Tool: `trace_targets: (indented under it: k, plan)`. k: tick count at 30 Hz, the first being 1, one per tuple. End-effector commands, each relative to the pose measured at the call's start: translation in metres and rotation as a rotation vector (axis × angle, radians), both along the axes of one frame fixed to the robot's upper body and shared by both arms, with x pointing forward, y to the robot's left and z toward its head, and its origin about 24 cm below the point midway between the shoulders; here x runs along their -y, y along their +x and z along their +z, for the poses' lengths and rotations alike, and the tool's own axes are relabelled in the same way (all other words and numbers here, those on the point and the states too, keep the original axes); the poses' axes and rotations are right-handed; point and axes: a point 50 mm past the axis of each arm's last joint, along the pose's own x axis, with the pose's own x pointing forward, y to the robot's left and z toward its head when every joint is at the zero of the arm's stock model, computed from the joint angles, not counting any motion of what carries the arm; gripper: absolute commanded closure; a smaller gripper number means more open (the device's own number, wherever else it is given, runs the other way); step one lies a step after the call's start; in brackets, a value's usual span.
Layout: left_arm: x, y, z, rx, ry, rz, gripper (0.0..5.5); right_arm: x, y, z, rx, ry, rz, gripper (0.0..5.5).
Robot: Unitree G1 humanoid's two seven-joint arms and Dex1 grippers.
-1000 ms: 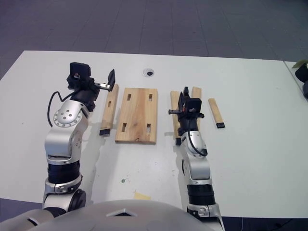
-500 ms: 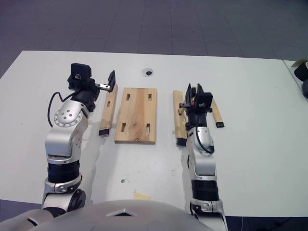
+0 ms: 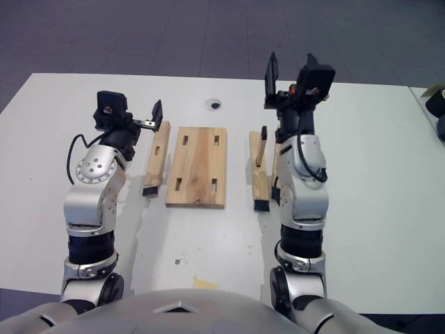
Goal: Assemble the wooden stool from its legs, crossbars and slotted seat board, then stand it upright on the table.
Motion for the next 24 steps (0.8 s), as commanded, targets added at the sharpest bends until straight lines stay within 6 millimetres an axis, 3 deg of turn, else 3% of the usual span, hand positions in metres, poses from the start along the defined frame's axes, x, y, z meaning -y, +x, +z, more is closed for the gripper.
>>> trace_targets:
  k: [1,6,11,14,20,22,24]
  plan:
    - [0.000,0.000,0.000,0.004,-0.008,0.012,0.10,-0.001,0.010,-0.006,-0.101,0.018,0.065,0.98]
    - [0.003,-0.003,-0.004,-0.003,-0.018,0.020,0.10,0.004,0.017,-0.023,-0.175,-0.007,0.077,0.20]
    - [0.004,-0.004,-0.005,-0.008,-0.022,0.022,0.10,0.004,0.020,-0.030,-0.194,-0.026,0.086,0.12]
    - [0.004,-0.005,-0.006,-0.010,-0.023,0.024,0.10,0.002,0.019,-0.027,-0.179,-0.026,0.089,0.12]
    - [0.004,-0.005,-0.004,-0.002,-0.026,0.028,0.10,0.000,0.013,0.005,-0.019,-0.012,0.093,0.12]
    - [0.004,-0.006,-0.005,-0.004,-0.028,0.029,0.10,-0.002,0.013,-0.010,-0.079,-0.030,0.098,0.12]
    - [0.005,-0.007,-0.006,-0.006,-0.029,0.027,0.10,-0.001,0.012,-0.045,-0.217,-0.039,0.101,0.12]
